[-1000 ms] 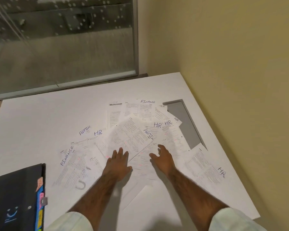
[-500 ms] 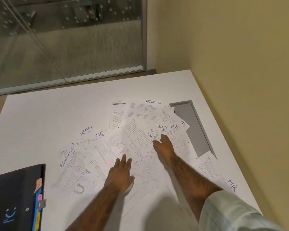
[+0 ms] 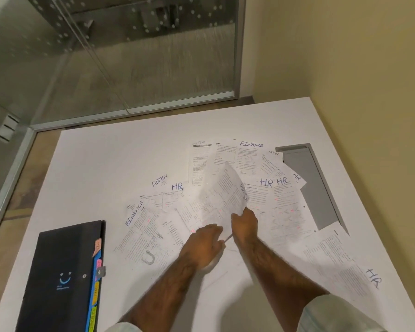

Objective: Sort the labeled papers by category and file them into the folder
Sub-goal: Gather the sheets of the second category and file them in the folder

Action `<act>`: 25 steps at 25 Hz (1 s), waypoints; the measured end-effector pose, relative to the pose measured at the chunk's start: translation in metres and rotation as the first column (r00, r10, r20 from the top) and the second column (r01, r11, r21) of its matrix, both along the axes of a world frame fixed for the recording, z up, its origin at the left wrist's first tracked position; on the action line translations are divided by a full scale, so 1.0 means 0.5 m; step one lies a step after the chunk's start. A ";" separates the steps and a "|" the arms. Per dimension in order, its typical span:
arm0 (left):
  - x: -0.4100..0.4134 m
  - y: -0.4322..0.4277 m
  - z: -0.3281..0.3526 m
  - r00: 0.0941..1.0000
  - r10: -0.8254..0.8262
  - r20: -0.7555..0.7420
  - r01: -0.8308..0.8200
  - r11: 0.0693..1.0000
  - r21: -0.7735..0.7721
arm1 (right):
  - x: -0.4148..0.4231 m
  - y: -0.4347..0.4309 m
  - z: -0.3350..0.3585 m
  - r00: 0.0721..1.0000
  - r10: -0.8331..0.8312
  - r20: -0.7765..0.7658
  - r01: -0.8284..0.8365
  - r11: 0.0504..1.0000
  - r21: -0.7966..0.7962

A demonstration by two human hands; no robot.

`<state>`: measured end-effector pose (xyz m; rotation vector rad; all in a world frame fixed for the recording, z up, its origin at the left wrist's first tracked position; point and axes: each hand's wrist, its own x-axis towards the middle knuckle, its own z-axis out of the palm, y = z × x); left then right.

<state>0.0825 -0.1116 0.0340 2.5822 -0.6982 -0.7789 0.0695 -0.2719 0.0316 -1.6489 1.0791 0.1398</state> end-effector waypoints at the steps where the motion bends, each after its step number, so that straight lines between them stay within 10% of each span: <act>1: 0.013 0.010 0.016 0.998 0.060 0.029 -0.058 0.996 -0.069 | 0.001 -0.002 0.020 1.000 0.013 -0.003 -0.013 0.999 -0.033; 5: 0.081 0.071 0.083 0.912 0.361 0.193 -0.302 0.911 -0.280 | -0.017 -0.072 0.106 0.992 0.027 0.123 -0.039 0.995 0.092; 10: 0.119 0.128 0.162 0.714 0.374 -0.592 -0.661 0.640 -0.392 | -0.056 -0.135 0.142 0.974 0.046 0.221 -0.120 0.934 0.337; 14: 0.071 0.125 0.164 0.553 0.368 -0.748 -0.813 0.435 -0.387 | -0.073 -0.097 0.144 0.977 -0.036 0.210 -0.065 0.889 0.453; 25: 0.269 0.368 0.024 0.628 0.777 0.043 -0.771 0.628 -0.109 | -0.110 -0.111 0.108 1.000 0.003 0.022 -0.007 0.985 0.170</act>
